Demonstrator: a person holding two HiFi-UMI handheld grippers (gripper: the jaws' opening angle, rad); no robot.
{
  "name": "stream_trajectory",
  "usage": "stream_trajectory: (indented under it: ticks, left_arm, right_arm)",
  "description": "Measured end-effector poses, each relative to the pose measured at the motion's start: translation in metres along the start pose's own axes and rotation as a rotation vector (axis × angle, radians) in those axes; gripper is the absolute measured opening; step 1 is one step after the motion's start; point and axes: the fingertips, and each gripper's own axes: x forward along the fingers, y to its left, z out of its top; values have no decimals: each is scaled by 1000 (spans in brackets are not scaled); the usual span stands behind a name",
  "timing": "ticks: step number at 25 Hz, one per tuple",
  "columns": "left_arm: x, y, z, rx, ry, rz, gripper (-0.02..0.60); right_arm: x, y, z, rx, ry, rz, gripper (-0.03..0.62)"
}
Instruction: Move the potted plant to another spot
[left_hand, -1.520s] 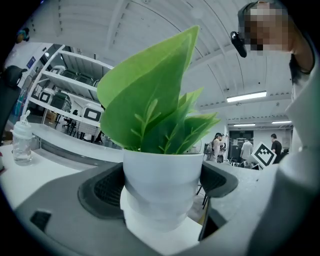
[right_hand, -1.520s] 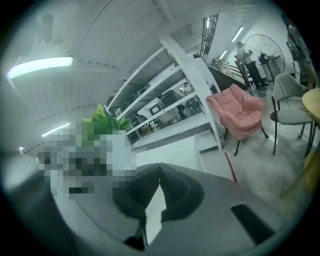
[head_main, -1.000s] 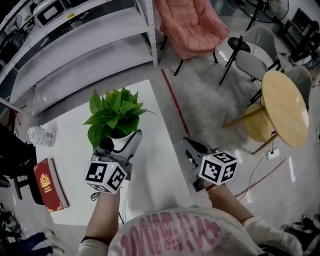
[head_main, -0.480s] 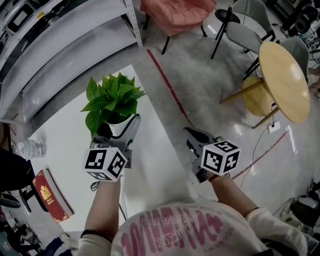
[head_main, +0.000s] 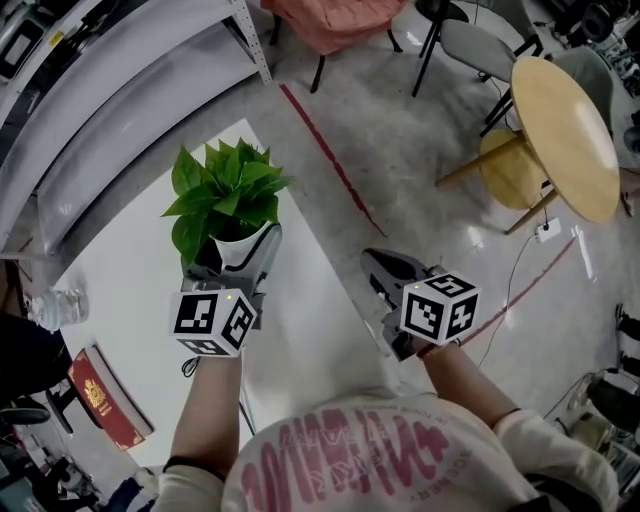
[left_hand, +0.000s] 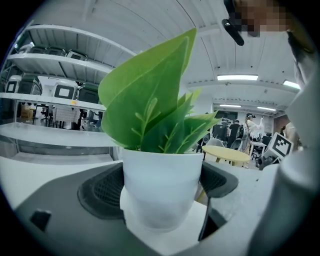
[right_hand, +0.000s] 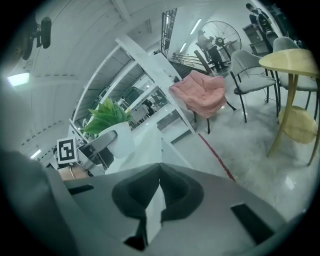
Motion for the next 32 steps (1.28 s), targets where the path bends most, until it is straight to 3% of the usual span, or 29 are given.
stream_trajectory:
  ticks: [11, 22, 32]
  left_arm:
    - [-9, 18, -2, -28, 10, -1, 477]
    - [-2, -2, -19, 32, 34, 7, 477]
    - [-12, -1, -31, 31, 60, 11, 477]
  right_arm:
    - [6, 19, -5, 8, 20, -15, 6]
    - [-2, 0, -6, 11, 7, -8, 6]
    - [-1, 6, -11, 6, 9, 5, 6]
